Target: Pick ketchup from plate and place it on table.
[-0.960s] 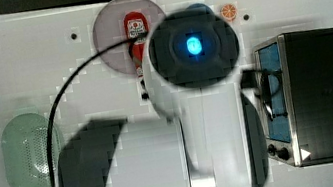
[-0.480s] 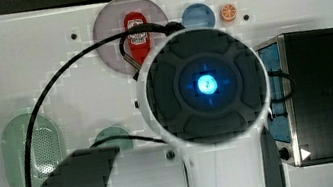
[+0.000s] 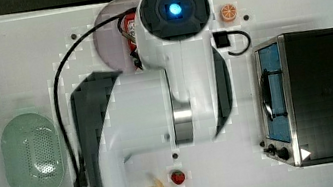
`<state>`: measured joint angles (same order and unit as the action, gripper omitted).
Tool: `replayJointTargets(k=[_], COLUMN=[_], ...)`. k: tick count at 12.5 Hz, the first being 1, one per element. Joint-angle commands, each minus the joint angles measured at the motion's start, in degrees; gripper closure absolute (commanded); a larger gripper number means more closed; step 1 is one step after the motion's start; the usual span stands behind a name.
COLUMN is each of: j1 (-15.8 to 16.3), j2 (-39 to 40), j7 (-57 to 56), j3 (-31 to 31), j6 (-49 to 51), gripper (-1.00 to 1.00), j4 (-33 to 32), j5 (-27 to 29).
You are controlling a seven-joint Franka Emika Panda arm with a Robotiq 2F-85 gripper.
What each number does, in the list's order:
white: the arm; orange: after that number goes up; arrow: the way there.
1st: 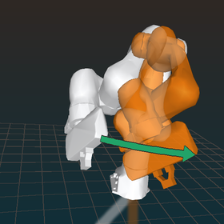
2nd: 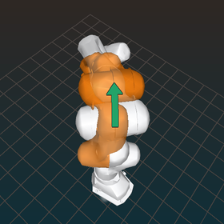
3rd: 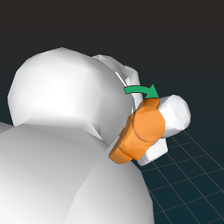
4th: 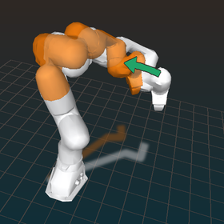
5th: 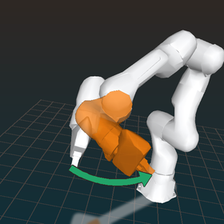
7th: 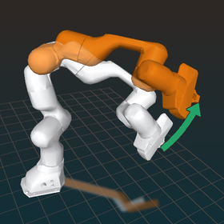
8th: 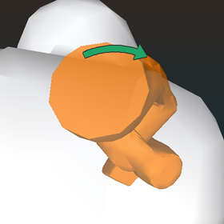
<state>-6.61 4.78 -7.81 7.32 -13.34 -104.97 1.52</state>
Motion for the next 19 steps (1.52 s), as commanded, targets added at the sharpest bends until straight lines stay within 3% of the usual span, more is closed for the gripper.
replayJointTargets(k=[1, 8, 16, 19], j1=[0.4, 1.5, 3.3, 3.7], j2=[2.6, 15.5, 30.6, 34.7], j7=[-10.2, -25.9, -27.2, -27.2], j3=[1.6, 2.2, 2.1, 2.1], j6=[-2.7, -16.6, -22.4, -28.2], gripper=[-1.00, -1.00, -1.00, -1.00], j4=[0.1, 0.7, 11.1, 11.9], j5=[0.0, -0.2, -6.4, -7.4])
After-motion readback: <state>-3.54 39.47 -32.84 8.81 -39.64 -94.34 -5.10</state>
